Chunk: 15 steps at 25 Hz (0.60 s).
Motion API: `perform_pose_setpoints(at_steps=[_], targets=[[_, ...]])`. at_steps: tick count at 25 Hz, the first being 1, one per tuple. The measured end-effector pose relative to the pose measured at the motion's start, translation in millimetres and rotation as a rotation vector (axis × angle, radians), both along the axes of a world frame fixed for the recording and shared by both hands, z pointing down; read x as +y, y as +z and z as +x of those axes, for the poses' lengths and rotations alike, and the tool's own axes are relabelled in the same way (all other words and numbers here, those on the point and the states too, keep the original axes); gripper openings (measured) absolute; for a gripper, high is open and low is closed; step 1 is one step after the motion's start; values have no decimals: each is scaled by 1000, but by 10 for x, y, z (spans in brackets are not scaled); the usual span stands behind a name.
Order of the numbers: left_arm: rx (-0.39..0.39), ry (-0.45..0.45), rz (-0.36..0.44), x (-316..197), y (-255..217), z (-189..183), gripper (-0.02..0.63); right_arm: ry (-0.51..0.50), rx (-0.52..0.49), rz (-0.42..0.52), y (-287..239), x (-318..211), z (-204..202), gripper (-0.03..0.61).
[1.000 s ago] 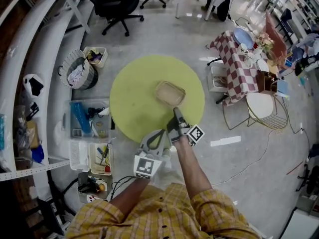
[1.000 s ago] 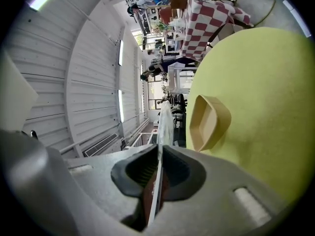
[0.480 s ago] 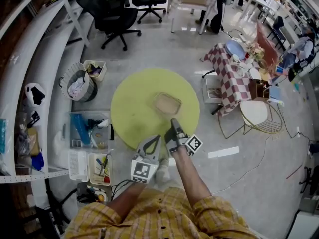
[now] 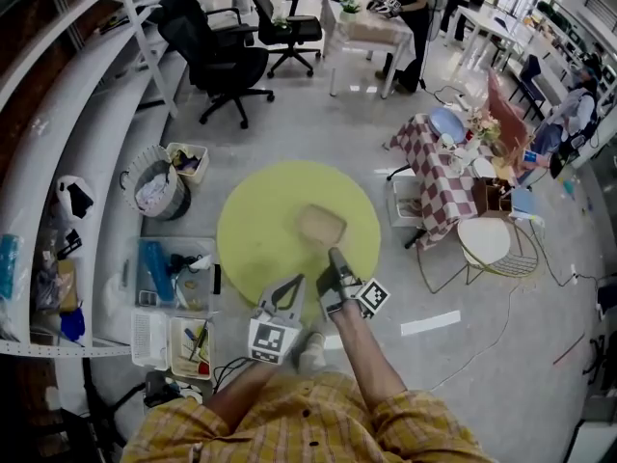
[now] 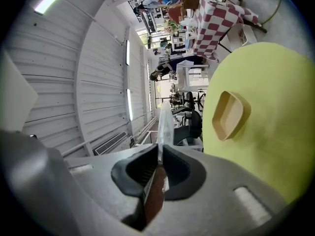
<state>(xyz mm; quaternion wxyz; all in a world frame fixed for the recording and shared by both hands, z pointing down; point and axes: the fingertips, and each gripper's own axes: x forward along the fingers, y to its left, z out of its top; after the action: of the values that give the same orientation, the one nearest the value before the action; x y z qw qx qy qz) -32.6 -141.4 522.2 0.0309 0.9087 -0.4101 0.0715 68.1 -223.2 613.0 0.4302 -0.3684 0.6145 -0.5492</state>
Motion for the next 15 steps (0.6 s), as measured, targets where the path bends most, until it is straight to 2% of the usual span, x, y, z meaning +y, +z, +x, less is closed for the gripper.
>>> perform_pose_setpoints(at_steps=[15], targets=[[2, -11, 32, 30, -229, -1, 5, 5, 1, 16, -379, 221, -17, 28]])
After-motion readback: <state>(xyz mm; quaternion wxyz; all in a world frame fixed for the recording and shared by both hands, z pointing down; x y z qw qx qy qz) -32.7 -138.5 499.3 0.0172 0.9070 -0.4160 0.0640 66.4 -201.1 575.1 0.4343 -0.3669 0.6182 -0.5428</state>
